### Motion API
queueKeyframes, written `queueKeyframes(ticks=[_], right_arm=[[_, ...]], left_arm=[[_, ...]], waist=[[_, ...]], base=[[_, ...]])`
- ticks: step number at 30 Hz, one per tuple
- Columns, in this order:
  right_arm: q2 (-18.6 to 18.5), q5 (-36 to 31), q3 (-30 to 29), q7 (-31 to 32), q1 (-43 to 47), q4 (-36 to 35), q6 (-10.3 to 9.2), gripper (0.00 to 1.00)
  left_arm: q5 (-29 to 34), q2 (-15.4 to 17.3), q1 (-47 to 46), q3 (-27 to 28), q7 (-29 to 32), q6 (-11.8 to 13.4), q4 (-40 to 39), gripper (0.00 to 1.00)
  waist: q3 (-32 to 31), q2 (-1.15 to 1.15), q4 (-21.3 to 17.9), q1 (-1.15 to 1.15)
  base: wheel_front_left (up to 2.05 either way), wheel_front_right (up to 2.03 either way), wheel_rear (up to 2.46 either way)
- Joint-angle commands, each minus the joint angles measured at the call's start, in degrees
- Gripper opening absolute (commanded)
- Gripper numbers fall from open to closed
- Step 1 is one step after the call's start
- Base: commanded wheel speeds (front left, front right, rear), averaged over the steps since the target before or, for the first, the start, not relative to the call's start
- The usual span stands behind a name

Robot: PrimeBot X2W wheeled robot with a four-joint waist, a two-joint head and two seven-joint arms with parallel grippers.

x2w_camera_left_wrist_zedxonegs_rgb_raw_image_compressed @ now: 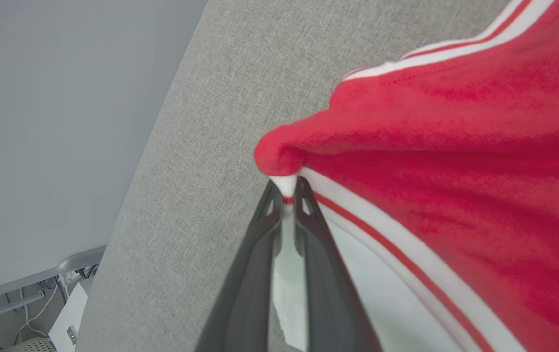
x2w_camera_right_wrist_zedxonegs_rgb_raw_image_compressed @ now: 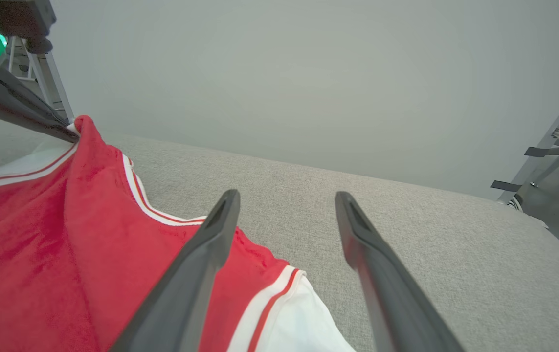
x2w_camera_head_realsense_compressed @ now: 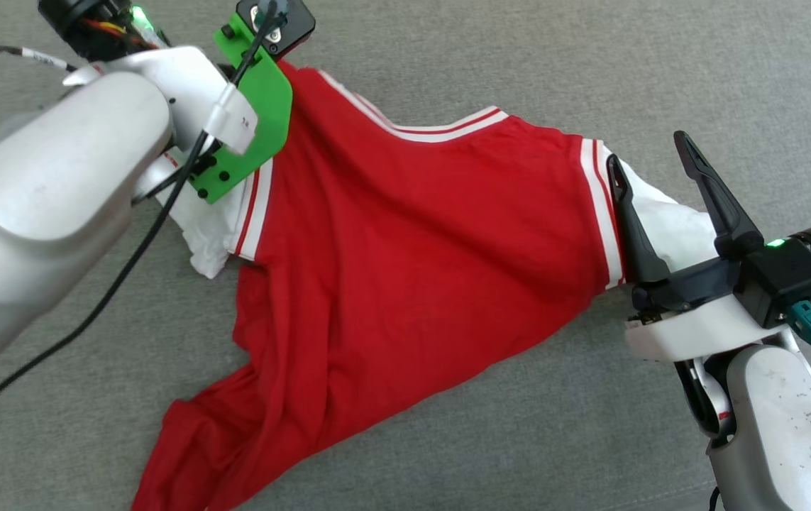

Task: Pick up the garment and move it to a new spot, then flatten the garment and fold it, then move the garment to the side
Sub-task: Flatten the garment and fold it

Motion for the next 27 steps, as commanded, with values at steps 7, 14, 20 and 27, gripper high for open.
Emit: queueKeyframes(ticks=[7,14,20,27], right_arm=[[1.18,0.06,-0.07,-0.33,-1.20,-0.19,-0.04,1.00],[0.67,-0.28,-1.30,-0.34,-0.22,-0.07,-0.04,1.00],[0.42,-0.25,-2.10,-0.34,1.46,-0.07,-0.04,1.00],[0.69,-0.30,-1.99,-0.34,2.36,-0.53,-0.04,1.00]], left_arm=[[1.65,-2.25,8.99,0.00,-0.34,-0.14,4.01,0.00],[-1.14,-3.62,5.59,0.10,-13.73,-0.14,9.35,1.00],[-11.13,-2.68,1.30,2.03,-16.91,-0.14,11.29,1.00],[-23.03,2.98,-2.59,1.51,-4.43,-0.14,8.92,1.00]], waist=[[2.37,0.00,-2.20,0.00],[-0.47,0.00,1.52,0.00],[-3.05,0.00,3.82,0.00],[-3.45,0.00,4.19,0.00]], base=[[0.00,0.00,0.00],[0.00,0.00,0.00],[0.00,0.00,0.00],[0.00,0.00,0.00]])
